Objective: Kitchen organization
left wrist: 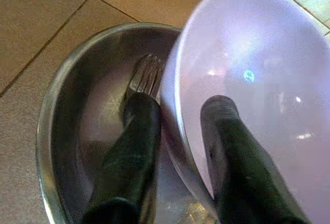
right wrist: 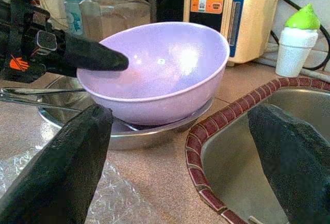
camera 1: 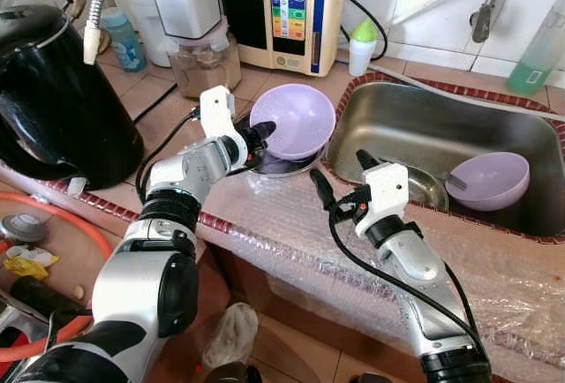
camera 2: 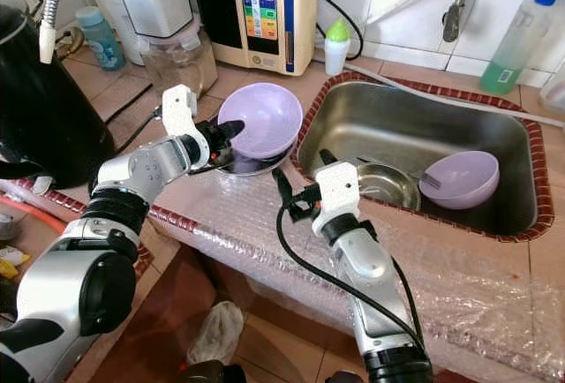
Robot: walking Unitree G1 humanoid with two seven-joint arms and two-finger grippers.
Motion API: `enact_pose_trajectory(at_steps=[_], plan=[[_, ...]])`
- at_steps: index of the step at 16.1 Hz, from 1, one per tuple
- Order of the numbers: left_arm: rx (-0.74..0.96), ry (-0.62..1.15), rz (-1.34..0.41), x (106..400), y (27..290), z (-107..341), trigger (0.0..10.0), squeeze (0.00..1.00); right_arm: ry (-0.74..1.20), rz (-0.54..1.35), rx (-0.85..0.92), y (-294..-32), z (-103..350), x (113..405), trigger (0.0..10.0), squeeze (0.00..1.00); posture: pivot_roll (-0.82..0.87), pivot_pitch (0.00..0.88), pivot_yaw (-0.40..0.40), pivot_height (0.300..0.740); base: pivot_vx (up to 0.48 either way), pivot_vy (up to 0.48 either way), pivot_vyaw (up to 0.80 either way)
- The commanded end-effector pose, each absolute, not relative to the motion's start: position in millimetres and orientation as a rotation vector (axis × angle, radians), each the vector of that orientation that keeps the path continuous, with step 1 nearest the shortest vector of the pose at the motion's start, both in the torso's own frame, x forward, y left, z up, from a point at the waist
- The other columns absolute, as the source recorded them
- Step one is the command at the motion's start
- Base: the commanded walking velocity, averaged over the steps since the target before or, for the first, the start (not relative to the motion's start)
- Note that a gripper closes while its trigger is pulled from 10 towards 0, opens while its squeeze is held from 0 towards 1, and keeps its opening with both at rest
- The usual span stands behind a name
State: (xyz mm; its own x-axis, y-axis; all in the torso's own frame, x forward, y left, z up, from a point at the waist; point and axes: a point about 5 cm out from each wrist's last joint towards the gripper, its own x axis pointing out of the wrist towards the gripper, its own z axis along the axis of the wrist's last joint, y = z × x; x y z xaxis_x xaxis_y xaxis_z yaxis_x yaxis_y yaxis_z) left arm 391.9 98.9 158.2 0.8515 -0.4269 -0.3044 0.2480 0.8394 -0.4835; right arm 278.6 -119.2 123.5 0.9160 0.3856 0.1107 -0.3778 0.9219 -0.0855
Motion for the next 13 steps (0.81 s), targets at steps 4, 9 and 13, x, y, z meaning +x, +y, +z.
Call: enact_pose_trajectory(at_steps=[4, 9, 13], plan=[[-0.436, 0.327, -0.291, 394, 111, 160, 0.0, 0.0, -0.139, 0.403, -0.069, -116, 127, 281, 10.0, 0.0, -0.07, 0.026, 0.107, 0.74, 0.0, 0.0, 0.0], [-0.415, 0.257, -0.268, 395, 112, 164, 0.0, 0.0, -0.143, 0.399, -0.069, -117, 128, 284, 10.0, 0.0, -0.07, 0.016, 0.106, 0.74, 0.0, 0.0, 0.0], [-0.447, 0.082, -0.301, 391, 107, 181, 0.0, 0.0, -0.153, 0.376, -0.058, -118, 129, 285, 10.0, 0.0, -0.06, 0.008, 0.104, 0.74, 0.0, 0.0, 0.0]])
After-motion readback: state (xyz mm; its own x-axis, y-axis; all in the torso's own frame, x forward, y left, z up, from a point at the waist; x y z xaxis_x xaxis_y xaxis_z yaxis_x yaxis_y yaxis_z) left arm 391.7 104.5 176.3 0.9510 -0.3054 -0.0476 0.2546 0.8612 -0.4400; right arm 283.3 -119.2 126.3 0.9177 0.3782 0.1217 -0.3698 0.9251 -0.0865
